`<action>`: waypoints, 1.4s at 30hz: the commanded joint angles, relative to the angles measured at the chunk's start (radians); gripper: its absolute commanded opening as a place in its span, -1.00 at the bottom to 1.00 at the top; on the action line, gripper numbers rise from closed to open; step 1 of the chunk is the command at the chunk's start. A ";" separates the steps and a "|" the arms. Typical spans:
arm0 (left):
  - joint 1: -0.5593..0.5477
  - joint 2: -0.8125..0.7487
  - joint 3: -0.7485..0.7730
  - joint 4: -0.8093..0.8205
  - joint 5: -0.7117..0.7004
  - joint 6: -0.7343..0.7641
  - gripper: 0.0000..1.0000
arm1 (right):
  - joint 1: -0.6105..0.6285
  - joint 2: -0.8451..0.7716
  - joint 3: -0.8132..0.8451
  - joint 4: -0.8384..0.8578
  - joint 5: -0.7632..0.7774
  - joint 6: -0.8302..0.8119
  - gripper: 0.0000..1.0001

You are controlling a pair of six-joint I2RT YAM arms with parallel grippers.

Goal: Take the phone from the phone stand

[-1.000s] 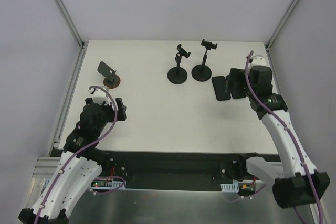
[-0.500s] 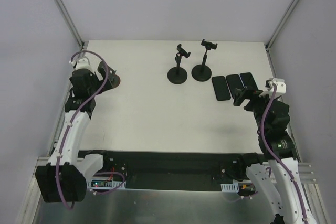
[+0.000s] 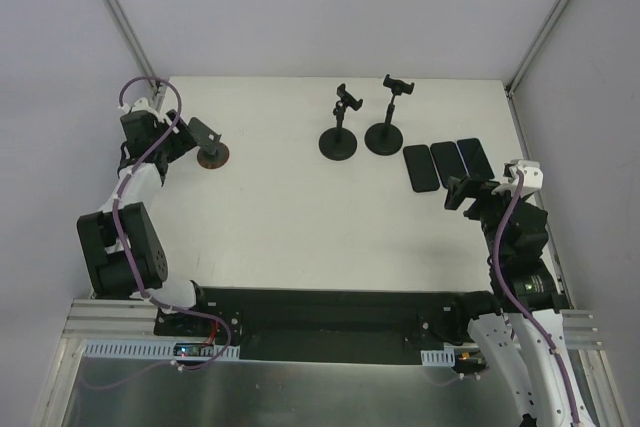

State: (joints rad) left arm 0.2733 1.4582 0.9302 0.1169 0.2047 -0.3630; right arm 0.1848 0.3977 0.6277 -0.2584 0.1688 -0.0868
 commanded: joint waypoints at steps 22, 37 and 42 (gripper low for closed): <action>-0.187 0.310 0.163 0.570 0.595 -0.220 -1.00 | -0.002 0.058 -0.005 0.059 -0.006 -0.018 0.93; -0.451 0.455 0.286 0.475 0.473 -0.096 -1.00 | -0.002 0.067 -0.005 0.059 -0.023 -0.019 0.93; -0.457 0.401 0.260 0.412 0.383 -0.028 -1.00 | -0.002 0.069 -0.005 0.061 -0.022 -0.021 0.93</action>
State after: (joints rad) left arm -0.1780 1.9270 1.1740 0.5644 0.6788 -0.4904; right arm 0.1848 0.4648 0.6231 -0.2565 0.1528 -0.0948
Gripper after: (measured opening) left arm 0.003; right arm 0.964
